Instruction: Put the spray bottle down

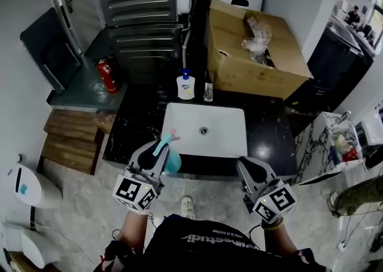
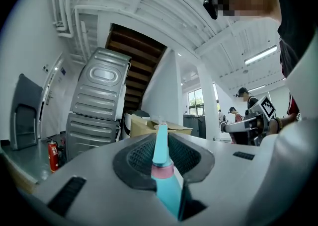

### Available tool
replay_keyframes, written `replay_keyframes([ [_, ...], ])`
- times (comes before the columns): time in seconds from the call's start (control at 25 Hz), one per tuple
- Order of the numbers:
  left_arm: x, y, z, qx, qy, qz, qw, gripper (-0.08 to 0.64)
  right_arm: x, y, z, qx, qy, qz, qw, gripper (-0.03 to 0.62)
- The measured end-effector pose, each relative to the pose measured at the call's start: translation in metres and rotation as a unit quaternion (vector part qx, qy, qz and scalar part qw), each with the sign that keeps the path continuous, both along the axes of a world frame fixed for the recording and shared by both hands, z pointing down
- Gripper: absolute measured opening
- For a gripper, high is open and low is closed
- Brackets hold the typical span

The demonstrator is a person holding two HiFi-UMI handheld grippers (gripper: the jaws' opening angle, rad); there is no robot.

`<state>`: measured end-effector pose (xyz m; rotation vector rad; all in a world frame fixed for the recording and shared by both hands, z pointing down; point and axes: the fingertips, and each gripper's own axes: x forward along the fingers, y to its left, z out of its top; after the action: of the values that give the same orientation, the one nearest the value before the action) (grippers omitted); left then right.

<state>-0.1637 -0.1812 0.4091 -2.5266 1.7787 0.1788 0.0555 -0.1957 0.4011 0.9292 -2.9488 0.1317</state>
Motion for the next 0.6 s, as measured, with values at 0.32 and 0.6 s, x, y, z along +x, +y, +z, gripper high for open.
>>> replay_keyframes([
  [0.32, -0.079, -0.081, 0.006, -0.005, 0.007, 0.005, 0.9999, 0.084, -0.078, -0.068, -0.014, 0.009, 0.009, 0.007, 1.0, 0.044],
  [0.6, -0.112, -0.122, 0.032, -0.009, -0.008, -0.026, 0.9996, 0.084, -0.094, -0.099, 0.005, -0.009, 0.031, 0.012, 0.999, 0.044],
])
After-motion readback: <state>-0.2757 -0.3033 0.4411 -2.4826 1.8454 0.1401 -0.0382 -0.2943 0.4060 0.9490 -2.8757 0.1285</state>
